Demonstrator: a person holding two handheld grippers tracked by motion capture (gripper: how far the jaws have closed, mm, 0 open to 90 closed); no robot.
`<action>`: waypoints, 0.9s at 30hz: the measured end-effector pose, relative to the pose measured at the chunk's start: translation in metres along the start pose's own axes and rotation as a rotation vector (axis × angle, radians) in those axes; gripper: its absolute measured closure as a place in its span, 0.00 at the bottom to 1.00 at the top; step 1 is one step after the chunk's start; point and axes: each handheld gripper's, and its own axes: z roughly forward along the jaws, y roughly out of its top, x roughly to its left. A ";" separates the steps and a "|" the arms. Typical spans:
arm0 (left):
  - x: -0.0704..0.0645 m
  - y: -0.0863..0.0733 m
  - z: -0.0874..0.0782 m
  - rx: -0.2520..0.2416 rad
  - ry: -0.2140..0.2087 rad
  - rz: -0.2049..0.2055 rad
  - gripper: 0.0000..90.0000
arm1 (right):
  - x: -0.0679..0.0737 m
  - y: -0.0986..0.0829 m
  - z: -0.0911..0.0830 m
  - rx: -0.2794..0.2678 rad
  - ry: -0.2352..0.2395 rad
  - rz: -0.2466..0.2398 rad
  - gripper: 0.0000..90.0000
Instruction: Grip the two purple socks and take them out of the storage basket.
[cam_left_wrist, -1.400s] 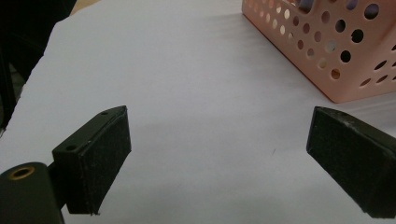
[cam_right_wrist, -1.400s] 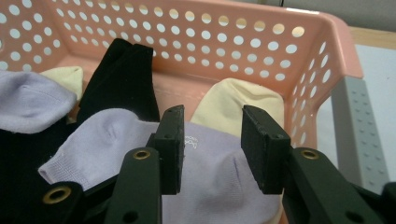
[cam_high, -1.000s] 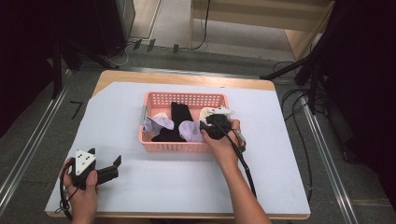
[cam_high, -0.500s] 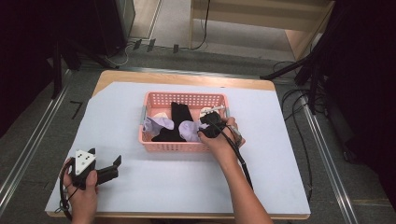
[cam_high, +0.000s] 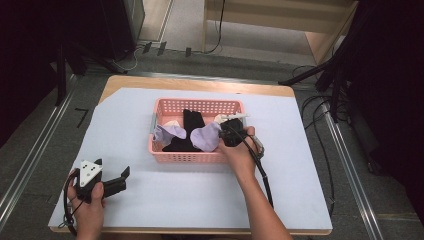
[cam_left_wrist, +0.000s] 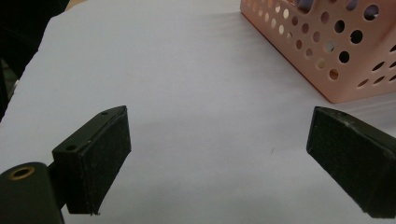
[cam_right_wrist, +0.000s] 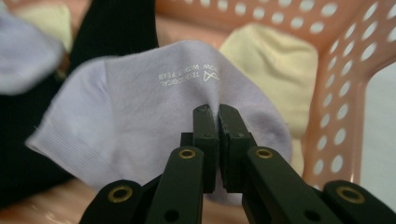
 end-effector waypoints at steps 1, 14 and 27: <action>0.000 0.000 0.000 0.002 0.001 0.004 0.08 | -0.002 -0.001 -0.002 -0.037 0.014 0.005 0.97; -0.002 0.000 0.001 0.008 0.009 0.013 0.08 | -0.007 -0.001 -0.036 -0.316 0.090 0.000 0.97; -0.001 0.000 0.001 0.008 0.006 0.011 0.08 | -0.011 0.001 -0.060 -0.563 0.074 -0.030 0.97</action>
